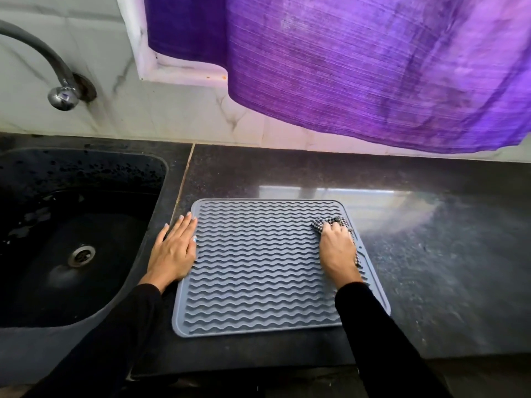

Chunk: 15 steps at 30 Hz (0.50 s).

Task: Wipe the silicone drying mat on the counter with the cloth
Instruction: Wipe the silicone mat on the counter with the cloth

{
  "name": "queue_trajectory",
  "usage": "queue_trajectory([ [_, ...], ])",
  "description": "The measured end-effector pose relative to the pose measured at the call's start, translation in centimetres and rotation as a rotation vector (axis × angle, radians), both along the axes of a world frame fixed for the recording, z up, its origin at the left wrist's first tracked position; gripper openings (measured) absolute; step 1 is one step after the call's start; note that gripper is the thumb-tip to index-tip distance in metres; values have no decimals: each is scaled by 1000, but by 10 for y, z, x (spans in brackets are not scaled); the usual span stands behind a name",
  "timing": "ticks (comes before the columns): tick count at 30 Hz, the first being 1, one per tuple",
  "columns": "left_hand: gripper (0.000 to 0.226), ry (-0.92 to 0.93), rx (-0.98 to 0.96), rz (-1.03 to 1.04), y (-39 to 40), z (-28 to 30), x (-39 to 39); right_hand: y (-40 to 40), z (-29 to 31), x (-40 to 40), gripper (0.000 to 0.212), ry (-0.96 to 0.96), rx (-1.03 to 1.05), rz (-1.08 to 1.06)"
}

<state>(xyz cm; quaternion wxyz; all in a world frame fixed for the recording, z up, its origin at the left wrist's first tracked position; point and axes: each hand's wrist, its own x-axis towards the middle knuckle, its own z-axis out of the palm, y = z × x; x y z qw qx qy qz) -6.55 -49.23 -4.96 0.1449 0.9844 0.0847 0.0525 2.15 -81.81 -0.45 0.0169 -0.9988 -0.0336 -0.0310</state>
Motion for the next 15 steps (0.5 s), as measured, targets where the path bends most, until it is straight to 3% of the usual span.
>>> queue_trajectory([
  [5, 63, 2, -1, 7, 0, 0, 0, 13, 27, 10, 26, 135, -169, 81],
  [7, 63, 1, -4, 12, 0, -1, 0, 6, 36, 14, 25, 165, -121, 133],
  [9, 63, -15, -9, 11, 1, -1, 1, -15, 46, 28, 25, 278, 187, 71],
  [11, 63, -23, -19, 13, 3, -2, 1, -35, 59, 37, 25, 410, 727, -125],
  [13, 63, -28, -20, 20, 3, -3, 2, -49, 60, 35, 32, 275, 1124, -316],
  [14, 62, -27, -19, 22, 2, -3, 2, -48, 58, 31, 38, 162, 1094, -331],
  [15, 60, -27, -21, 27, 2, -3, 2, -46, 54, 26, 45, 58, 923, -297],
])
